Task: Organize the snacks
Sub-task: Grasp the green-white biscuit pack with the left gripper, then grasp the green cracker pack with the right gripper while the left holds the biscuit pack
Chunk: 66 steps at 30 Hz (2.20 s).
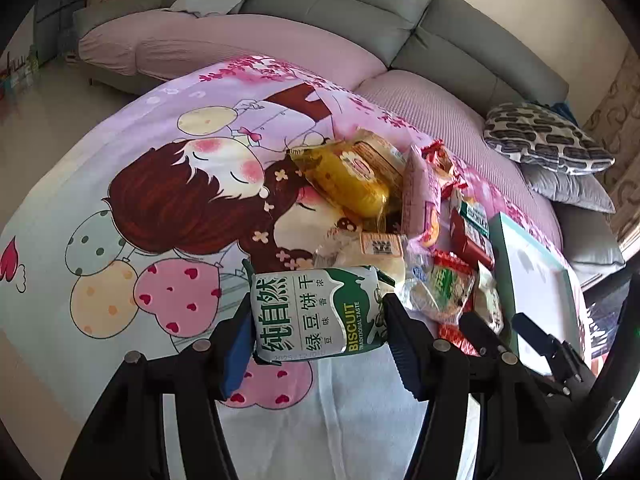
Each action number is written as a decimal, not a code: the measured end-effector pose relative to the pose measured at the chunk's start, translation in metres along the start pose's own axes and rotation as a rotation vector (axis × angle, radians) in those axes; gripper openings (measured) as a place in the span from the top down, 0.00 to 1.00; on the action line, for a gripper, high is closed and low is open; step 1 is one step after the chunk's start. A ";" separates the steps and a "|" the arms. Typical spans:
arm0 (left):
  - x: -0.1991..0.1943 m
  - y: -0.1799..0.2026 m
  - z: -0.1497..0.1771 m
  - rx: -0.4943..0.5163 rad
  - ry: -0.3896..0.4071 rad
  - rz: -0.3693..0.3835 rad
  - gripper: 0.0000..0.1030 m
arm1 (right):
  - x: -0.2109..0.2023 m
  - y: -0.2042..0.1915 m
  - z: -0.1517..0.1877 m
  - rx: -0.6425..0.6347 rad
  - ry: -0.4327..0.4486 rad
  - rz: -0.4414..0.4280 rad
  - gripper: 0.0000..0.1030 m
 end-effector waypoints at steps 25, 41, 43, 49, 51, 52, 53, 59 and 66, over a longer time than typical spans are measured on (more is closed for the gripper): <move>0.035 0.003 -0.031 -0.051 0.003 0.029 0.39 | 0.054 -0.025 -0.031 -0.160 -0.084 -0.098 0.19; 0.037 -0.003 -0.021 -0.056 -0.003 0.039 0.39 | 0.035 -0.021 0.009 -0.089 -0.152 -0.118 0.25; 0.037 -0.003 -0.021 -0.055 -0.003 0.038 0.39 | 0.035 -0.023 0.010 -0.105 -0.151 -0.107 0.26; 0.038 -0.002 -0.020 -0.052 -0.002 0.035 0.39 | 0.036 -0.030 0.016 -0.176 -0.133 -0.056 0.26; 0.038 -0.002 -0.020 -0.052 -0.002 0.032 0.39 | 0.037 -0.030 0.017 -0.186 -0.130 -0.051 0.26; 0.038 -0.003 -0.020 -0.054 -0.003 0.032 0.39 | 0.036 -0.029 0.017 -0.187 -0.134 -0.050 0.26; 0.039 -0.003 -0.020 -0.055 -0.004 0.031 0.39 | 0.034 -0.027 0.017 -0.183 -0.135 -0.050 0.26; 0.040 -0.006 -0.020 -0.065 -0.010 0.021 0.39 | 0.027 -0.020 0.011 -0.170 -0.114 -0.032 0.27; 0.040 -0.006 -0.021 -0.066 -0.006 0.022 0.39 | 0.029 -0.031 0.018 -0.261 -0.105 0.012 0.27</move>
Point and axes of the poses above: each gripper's, at about its wrist camera, not at the fingertips, and x roughly the way its jaws point, y to its right, z to its underside, the point moved 2 cm from there along x, roughly the way its jaws point, and after that the axes turned 11 degrees about x, right-handed, at the moved point
